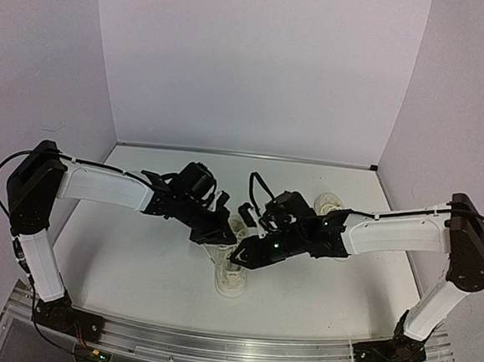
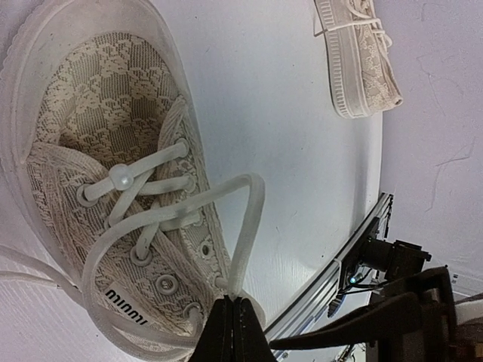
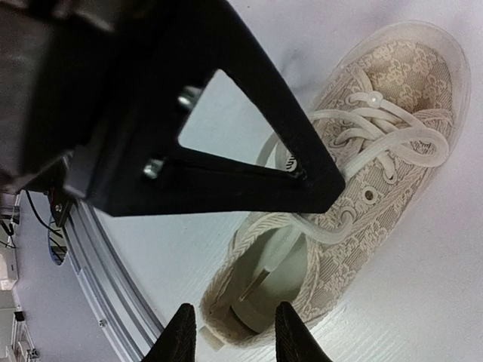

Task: Tie the shoes

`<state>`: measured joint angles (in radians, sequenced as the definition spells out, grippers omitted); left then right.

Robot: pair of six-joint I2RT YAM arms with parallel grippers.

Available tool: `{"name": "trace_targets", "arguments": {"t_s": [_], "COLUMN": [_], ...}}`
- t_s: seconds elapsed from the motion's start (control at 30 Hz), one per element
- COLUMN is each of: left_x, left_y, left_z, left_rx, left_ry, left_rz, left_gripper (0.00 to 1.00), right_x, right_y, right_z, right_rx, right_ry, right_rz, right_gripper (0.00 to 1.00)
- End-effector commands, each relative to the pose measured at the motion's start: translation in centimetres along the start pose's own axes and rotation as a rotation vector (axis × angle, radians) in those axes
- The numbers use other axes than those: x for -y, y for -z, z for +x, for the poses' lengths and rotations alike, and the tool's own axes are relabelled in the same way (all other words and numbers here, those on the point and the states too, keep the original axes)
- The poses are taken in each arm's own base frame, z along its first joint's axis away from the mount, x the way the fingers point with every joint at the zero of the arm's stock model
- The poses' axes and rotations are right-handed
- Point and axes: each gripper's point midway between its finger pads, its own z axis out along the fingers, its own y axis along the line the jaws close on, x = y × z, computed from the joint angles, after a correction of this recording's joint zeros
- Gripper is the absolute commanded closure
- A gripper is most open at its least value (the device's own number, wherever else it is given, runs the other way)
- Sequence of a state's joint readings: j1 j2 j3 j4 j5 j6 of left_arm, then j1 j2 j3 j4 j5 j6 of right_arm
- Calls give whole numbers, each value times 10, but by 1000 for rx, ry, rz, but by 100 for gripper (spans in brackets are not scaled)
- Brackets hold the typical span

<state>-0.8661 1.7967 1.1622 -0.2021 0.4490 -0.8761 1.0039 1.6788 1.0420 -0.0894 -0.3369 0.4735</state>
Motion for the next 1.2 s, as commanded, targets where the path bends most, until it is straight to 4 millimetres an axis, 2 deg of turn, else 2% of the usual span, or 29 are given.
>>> {"name": "trace_targets", "arguments": {"t_s": [0.0, 0.23, 0.4, 0.53, 0.63, 0.7, 0.77, 0.9, 0.97, 1.03, 1.17], "left_x": [31, 34, 35, 35, 35, 32, 28, 20, 16, 8, -22], "left_y": [20, 22, 23, 24, 27, 31, 37, 54, 64, 75, 88], "left_z": [-4, -3, -4, -4, -4, -5, -9, -18, -21, -24, -19], "left_rx": [40, 43, 46, 50, 55, 69, 87, 141, 173, 217, 292], "left_ry": [-31, -30, -34, -37, -57, -75, -90, -109, -128, -129, -75], "left_rz": [92, 110, 117, 116, 109, 78, 50, -9, -45, -96, -179], "left_gripper": [100, 100, 100, 100, 100, 99, 90, 59, 49, 46, 46], "right_x": [0, 1, -1, 0, 2, 4, 5, 9, 9, 12, 18], "right_y": [-9, -14, -16, -16, -14, -8, 1, 18, 26, 30, 37], "right_z": [-19, -25, -29, -31, -29, -27, -25, -20, -19, -15, -7], "right_rx": [46, 54, 60, 63, 63, 67, 78, 95, 105, 103, 100], "right_ry": [-16, -21, -17, -17, -20, -24, -25, -27, -27, -28, -32], "right_rz": [18, 29, 29, 32, 43, 54, 64, 84, 89, 102, 120], "right_gripper": [66, 66, 69, 83, 99, 100, 100, 100, 100, 100, 100]}}
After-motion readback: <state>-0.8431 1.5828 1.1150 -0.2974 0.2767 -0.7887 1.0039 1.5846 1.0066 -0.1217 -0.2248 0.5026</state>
